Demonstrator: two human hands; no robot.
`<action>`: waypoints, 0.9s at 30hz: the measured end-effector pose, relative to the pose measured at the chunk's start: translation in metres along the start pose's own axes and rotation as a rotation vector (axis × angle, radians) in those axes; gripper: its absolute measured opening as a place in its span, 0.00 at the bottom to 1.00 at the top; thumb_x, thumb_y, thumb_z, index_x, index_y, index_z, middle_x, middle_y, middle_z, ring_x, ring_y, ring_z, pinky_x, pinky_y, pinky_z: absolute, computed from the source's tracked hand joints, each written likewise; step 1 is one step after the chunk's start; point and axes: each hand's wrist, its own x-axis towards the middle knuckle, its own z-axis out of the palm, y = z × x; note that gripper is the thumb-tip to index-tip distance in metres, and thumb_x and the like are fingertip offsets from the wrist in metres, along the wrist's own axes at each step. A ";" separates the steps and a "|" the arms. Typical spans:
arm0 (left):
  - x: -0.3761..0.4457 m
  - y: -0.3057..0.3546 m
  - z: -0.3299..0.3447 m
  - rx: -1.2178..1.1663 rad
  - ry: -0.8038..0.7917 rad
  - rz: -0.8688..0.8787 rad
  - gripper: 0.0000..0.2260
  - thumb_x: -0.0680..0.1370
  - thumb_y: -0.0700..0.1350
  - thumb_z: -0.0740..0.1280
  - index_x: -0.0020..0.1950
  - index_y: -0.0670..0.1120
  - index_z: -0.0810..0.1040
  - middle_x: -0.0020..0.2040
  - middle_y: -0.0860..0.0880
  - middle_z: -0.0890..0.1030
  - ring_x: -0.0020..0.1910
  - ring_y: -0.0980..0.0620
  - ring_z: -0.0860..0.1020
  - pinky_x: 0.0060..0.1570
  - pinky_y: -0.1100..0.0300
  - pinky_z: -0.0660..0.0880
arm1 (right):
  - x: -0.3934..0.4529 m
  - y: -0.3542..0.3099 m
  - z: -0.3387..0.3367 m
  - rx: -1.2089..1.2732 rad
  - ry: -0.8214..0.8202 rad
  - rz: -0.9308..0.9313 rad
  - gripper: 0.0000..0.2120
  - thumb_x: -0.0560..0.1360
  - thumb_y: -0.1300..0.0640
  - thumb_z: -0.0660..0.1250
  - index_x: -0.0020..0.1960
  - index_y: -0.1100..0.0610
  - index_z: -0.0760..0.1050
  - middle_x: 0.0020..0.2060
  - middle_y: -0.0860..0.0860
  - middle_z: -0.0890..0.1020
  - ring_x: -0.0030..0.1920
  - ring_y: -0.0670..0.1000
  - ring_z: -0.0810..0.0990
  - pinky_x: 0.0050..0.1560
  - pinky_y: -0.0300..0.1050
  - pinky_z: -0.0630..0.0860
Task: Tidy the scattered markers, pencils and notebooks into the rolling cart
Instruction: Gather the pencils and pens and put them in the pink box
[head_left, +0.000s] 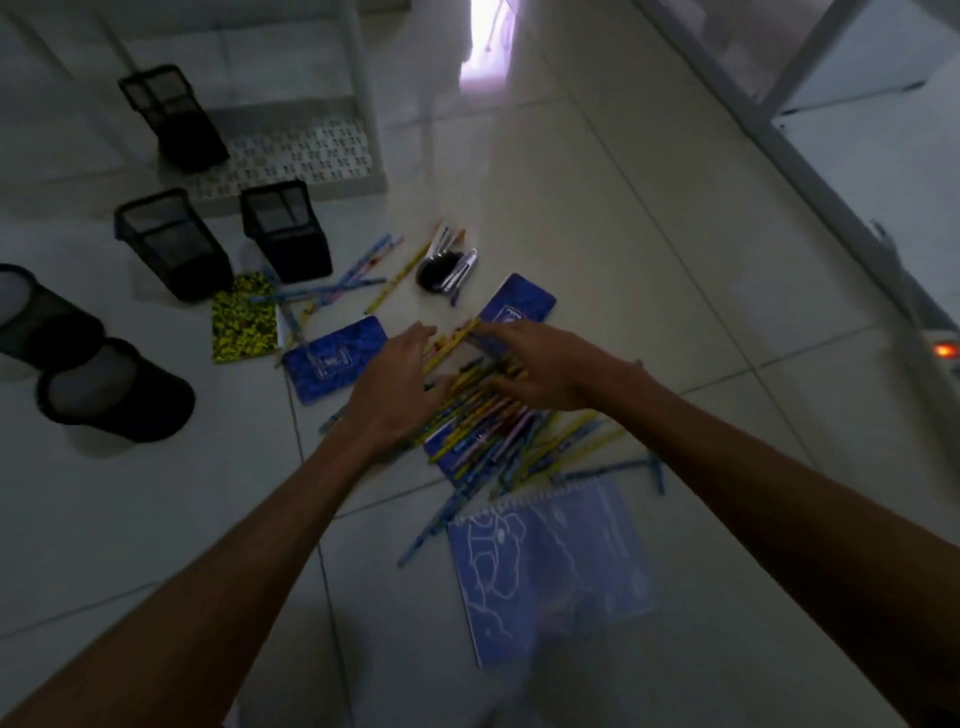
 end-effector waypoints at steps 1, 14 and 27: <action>-0.003 -0.004 0.006 0.041 -0.035 -0.001 0.34 0.78 0.59 0.63 0.78 0.46 0.56 0.78 0.45 0.58 0.77 0.46 0.57 0.73 0.52 0.57 | -0.007 0.005 0.008 -0.034 -0.027 -0.016 0.39 0.75 0.39 0.66 0.78 0.54 0.57 0.73 0.55 0.67 0.72 0.55 0.67 0.69 0.48 0.66; -0.006 -0.032 0.031 0.272 -0.063 0.047 0.42 0.75 0.66 0.60 0.79 0.42 0.51 0.79 0.41 0.52 0.78 0.43 0.50 0.75 0.45 0.54 | -0.031 0.048 0.038 -0.123 -0.065 0.024 0.66 0.58 0.28 0.74 0.80 0.51 0.38 0.80 0.53 0.48 0.79 0.52 0.49 0.74 0.43 0.45; -0.004 -0.018 0.035 0.460 0.020 0.069 0.31 0.77 0.57 0.61 0.72 0.38 0.62 0.61 0.37 0.69 0.59 0.39 0.67 0.56 0.49 0.69 | -0.019 0.036 0.056 -0.329 -0.052 -0.174 0.42 0.71 0.34 0.66 0.77 0.50 0.57 0.72 0.57 0.64 0.72 0.57 0.63 0.71 0.55 0.65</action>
